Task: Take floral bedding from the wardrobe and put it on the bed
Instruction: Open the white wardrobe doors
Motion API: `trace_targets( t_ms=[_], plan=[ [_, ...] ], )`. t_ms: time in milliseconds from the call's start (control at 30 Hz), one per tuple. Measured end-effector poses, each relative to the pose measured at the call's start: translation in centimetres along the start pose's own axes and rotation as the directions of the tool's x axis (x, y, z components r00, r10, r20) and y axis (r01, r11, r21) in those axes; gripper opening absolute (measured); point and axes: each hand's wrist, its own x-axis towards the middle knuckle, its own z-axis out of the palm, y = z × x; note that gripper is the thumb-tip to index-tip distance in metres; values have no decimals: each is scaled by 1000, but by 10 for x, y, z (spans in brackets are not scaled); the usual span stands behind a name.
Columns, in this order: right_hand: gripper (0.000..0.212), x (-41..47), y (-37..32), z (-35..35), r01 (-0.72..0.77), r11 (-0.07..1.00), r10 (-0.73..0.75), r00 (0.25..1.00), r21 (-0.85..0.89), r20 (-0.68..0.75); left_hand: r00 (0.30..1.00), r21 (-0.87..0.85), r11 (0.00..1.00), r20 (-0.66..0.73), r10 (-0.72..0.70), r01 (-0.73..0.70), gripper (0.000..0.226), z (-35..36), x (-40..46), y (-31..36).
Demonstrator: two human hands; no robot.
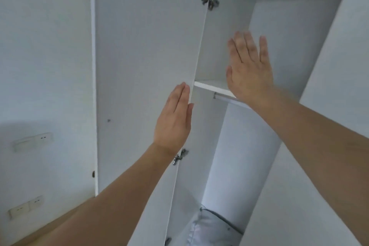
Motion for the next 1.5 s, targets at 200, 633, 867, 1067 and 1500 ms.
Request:
trace_targets(
  t_ms=[200,633,867,1067,1500],
  plan=[
    [66,-61,112,9,-168,950,207,970,-264,127,963,-205,976,268,-15,72,50,99,-4,88],
    [59,-104,152,73,-348,836,450,878,-425,166,624,-542,611,776,98,578,30,237,-11,141],
    [59,-106,141,60,-358,814,494,841,-458,221,530,-535,444,835,147,719,30,242,-8,127],
    [62,-127,114,6,-391,887,437,883,-244,171,476,-519,267,853,211,812,13,185,-25,125],
    [67,-203,73,-149,-394,899,385,919,-191,-82,435,-678,171,622,651,715,20,92,-68,192]
  ],
)
